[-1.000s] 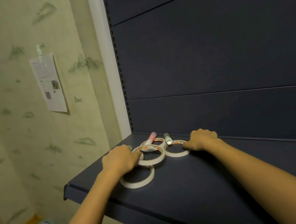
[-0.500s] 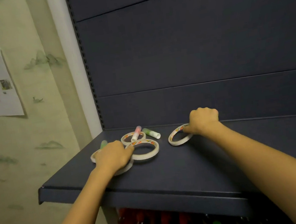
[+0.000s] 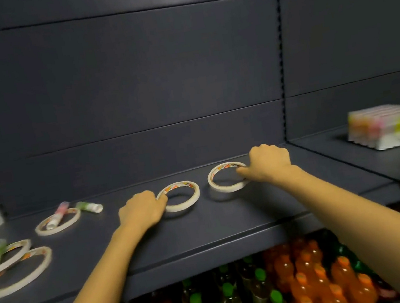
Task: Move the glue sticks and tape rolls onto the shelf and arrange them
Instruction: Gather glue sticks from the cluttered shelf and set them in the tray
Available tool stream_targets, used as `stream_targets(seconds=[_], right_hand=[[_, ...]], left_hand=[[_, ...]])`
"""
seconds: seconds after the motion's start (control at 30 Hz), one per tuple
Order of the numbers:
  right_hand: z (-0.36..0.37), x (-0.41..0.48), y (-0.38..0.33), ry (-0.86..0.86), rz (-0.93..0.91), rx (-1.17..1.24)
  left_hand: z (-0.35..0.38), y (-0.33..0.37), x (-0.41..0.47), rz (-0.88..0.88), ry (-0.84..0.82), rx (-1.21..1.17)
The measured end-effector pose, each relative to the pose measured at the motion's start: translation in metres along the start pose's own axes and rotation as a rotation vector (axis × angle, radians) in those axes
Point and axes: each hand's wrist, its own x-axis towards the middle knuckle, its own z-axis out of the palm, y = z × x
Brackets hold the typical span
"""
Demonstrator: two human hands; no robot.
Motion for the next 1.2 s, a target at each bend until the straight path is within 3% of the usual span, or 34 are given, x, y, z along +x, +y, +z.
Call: stream_targets(seconds=[0.67, 0.97, 1.2], right_hand=[[-0.07, -0.087, 0.447, 0.002, 0.397, -0.11], [-0.085, -0.107, 0.585, 0.003, 0.579, -0.099], [-0.09, -0.095, 0.677, 0.031, 0.66, -0.119]], left_hand=[[0.104, 0.432, -0.072, 0.451, -0.072, -0.138], [0.125, 0.589, -0.097, 0.719, -0.034, -0.118], [0.139, 0.697, -0.092, 0.76, -0.044, -0.12]])
